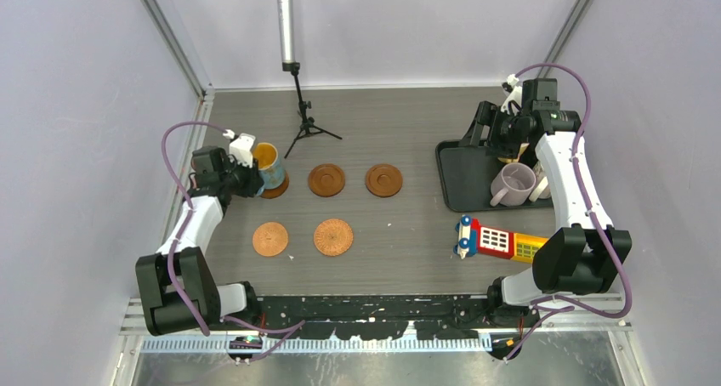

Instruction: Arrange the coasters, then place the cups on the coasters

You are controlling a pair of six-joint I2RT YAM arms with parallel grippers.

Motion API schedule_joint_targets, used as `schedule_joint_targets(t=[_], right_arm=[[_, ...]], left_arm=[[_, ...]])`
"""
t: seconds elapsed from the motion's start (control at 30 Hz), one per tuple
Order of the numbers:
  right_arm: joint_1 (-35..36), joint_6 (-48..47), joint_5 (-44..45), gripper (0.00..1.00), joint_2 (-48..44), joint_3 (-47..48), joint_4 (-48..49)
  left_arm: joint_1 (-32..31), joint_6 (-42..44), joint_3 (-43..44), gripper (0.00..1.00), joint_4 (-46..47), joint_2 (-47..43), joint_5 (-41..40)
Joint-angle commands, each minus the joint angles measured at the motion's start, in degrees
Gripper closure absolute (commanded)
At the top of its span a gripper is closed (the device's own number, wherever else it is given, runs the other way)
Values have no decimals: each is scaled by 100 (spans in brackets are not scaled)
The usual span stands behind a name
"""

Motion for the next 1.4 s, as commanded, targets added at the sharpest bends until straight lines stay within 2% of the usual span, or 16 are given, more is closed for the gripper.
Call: schedule_joint_targets(t=[0.0, 0.4, 0.5, 0.57, 0.67, 0.83, 1.07, 1.17, 1.27, 1.37], right_arm=[[32, -43, 79, 18, -156, 22, 91], [30, -53, 79, 17, -117, 21, 123], [30, -70, 99, 17, -128, 18, 122], [30, -83, 112, 17, -128, 28, 117], [29, -127, 131, 17, -137, 39, 94], [30, -242, 19, 17, -121, 65, 19], [30, -755, 3, 17, -149, 225, -308], [30, -1197, 185, 17, -174, 338, -752], [25, -1758, 572, 18, -163, 477, -1399], [13, -2100, 1073, 20, -238, 456, -1854]], left_arm=[[24, 174, 22, 100, 910, -44, 151], [22, 159, 136, 100, 944, 377, 10], [20, 262, 125, 96, 875, 362, -21], [21, 353, 99, 90, 808, 280, -14], [20, 528, 74, 72, 615, 127, 12], [22, 576, 99, 51, 191, -190, -145], [22, 688, 366, 36, -739, -847, -52], [-37, 710, 612, 22, -1151, -1190, 116], [-296, 674, 1121, 12, -1761, -1268, -137], [-519, 458, 1669, 8, -2244, -1171, -280]])
